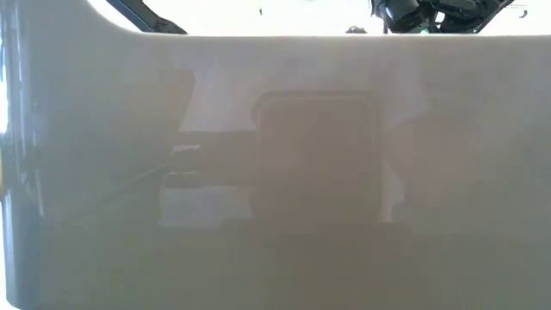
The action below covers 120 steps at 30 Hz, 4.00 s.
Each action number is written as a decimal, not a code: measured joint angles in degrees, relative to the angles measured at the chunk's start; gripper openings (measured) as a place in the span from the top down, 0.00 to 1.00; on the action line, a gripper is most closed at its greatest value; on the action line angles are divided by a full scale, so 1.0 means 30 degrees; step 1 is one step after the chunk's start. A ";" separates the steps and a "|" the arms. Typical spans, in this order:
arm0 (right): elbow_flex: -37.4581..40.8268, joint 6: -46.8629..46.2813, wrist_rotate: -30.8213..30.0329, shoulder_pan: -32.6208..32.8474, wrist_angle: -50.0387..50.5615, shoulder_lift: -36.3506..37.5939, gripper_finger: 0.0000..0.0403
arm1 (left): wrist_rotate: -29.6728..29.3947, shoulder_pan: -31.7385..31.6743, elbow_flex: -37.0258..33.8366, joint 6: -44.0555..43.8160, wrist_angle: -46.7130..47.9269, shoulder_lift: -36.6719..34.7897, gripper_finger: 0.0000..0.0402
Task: Sort produce into baskets
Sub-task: Put the yellow lemon into the transparent bin
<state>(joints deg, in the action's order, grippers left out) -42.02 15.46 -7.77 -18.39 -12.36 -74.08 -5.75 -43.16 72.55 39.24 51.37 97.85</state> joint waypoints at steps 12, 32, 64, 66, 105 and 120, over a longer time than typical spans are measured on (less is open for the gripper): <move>0.0000 0.0007 0.0000 0.0000 -0.0145 0.0000 1.00 | -0.0678 0.4075 0.1193 -0.3997 0.0978 -0.3748 0.71; 0.0000 -0.0495 0.0007 0.0000 0.0204 -0.0007 1.00 | -0.0511 0.4549 0.1078 -0.8016 0.0941 0.0670 0.63; 0.0000 -0.0503 0.0007 0.0000 0.0466 -0.0007 1.00 | -0.0653 0.3679 0.1077 -0.8557 0.0824 0.3881 0.45; 0.0000 -0.0503 0.0007 0.0000 0.0466 -0.0007 1.00 | -0.0729 0.3694 0.0877 -0.8244 0.0838 0.3881 0.47; 0.0000 -0.0497 -0.0822 0.0000 0.1637 0.0405 1.00 | 0.1422 1.1641 0.4051 -0.8430 -0.2122 0.0416 0.54; 0.0007 -0.0498 -0.0930 0.0000 0.1967 0.0495 1.00 | -0.0331 1.1531 0.5263 -0.7976 -0.1905 0.5684 0.54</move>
<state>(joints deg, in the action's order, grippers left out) -42.00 13.97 -10.56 -18.39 -6.46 -72.60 -6.75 -8.56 88.34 15.31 45.66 114.90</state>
